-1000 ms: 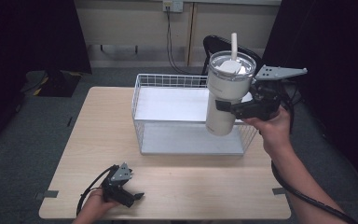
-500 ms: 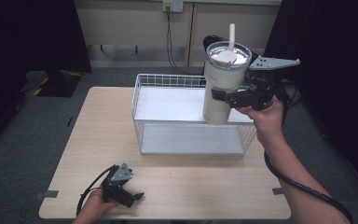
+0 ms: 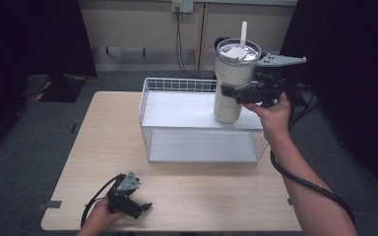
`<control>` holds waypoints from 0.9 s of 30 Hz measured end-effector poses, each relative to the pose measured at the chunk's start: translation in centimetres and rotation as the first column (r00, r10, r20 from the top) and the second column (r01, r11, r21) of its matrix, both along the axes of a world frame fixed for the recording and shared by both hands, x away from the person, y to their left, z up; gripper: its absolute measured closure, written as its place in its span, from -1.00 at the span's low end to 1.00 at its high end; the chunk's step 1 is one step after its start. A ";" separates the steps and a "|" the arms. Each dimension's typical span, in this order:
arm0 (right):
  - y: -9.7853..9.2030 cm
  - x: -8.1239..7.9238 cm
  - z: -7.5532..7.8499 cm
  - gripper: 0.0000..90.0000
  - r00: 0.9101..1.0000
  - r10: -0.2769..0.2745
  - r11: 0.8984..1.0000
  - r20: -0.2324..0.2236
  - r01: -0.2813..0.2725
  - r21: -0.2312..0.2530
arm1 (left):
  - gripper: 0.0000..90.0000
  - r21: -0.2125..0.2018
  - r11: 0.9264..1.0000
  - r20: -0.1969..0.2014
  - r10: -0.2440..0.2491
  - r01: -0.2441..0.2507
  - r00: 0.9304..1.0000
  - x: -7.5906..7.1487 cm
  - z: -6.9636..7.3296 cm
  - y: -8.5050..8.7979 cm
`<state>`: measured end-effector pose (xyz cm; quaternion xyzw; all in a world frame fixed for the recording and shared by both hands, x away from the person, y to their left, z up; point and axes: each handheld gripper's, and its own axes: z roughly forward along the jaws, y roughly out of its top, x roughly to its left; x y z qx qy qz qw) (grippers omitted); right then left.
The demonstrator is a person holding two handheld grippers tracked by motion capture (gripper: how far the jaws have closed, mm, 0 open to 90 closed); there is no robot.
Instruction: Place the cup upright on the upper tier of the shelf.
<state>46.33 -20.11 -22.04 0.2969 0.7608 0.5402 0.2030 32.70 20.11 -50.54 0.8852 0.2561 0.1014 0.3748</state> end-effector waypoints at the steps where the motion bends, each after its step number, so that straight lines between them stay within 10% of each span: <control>1: 0.0 0.2 -0.1 -0.79 1.000 -0.008 1.000 0.003 0.008 -0.001 | -1.00 0.001 1.000 0.002 -0.002 0.002 1.000 0.0 0.0 0.0; 27: 0.3 2.4 -1.8 -0.79 0.998 -0.056 0.998 0.013 0.056 -0.013 | -1.00 0.000 1.000 0.001 0.000 0.000 1.000 0.0 0.0 0.0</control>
